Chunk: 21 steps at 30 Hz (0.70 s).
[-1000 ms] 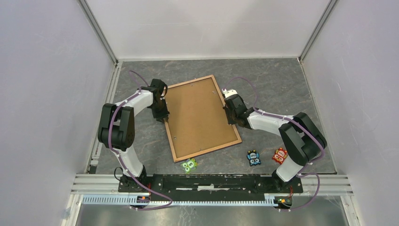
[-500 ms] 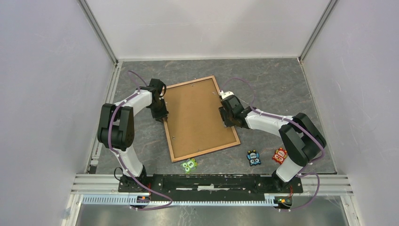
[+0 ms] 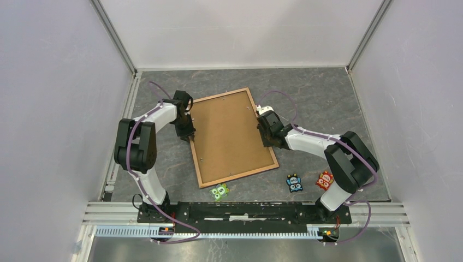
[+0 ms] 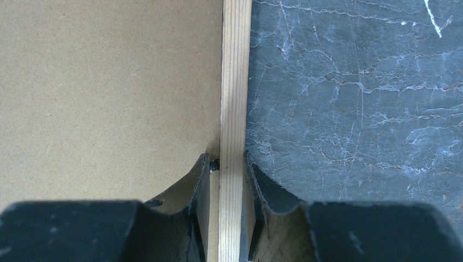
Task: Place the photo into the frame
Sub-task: Install the photo frame at the center of the board.
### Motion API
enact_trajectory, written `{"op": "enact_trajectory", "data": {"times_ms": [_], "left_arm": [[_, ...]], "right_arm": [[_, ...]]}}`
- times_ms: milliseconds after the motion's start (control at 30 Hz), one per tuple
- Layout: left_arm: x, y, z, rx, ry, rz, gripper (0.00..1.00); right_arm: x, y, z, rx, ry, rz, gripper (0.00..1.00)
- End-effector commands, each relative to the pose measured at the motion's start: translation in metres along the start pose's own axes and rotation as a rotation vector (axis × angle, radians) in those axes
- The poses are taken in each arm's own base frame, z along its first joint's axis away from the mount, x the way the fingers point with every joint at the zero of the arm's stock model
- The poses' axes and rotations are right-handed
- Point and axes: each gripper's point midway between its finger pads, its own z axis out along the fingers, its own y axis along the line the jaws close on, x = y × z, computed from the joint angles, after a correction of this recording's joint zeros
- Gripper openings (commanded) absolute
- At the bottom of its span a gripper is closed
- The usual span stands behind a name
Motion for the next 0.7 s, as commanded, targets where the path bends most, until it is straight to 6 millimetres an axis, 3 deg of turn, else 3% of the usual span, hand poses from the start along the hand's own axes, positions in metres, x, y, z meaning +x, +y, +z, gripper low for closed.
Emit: {"op": "enact_trajectory", "data": {"times_ms": [0,100,133,233,500,667], "left_arm": [[-0.020,-0.004,-0.003,-0.008,-0.045,-0.018,0.02],[-0.020,-0.002,-0.001,-0.012,-0.047,0.002,0.02],[-0.018,-0.002,0.000,-0.014,-0.044,0.010,0.02],[-0.018,0.002,0.001,-0.030,-0.053,0.019,0.02],[-0.018,-0.001,0.001,-0.016,-0.054,0.023,0.02],[-0.015,0.001,0.007,-0.024,-0.039,0.022,0.02]], "right_arm": [[-0.021,0.003,-0.004,0.002,-0.049,-0.015,0.22],[-0.048,0.007,-0.013,-0.018,-0.129,-0.015,0.39],[-0.057,0.007,-0.015,-0.018,-0.155,-0.013,0.49],[-0.085,0.005,-0.014,0.017,-0.204,-0.027,0.65],[-0.156,0.007,0.019,0.064,-0.271,-0.070,0.76],[-0.185,0.008,0.044,0.026,-0.270,-0.055,0.78]]}}
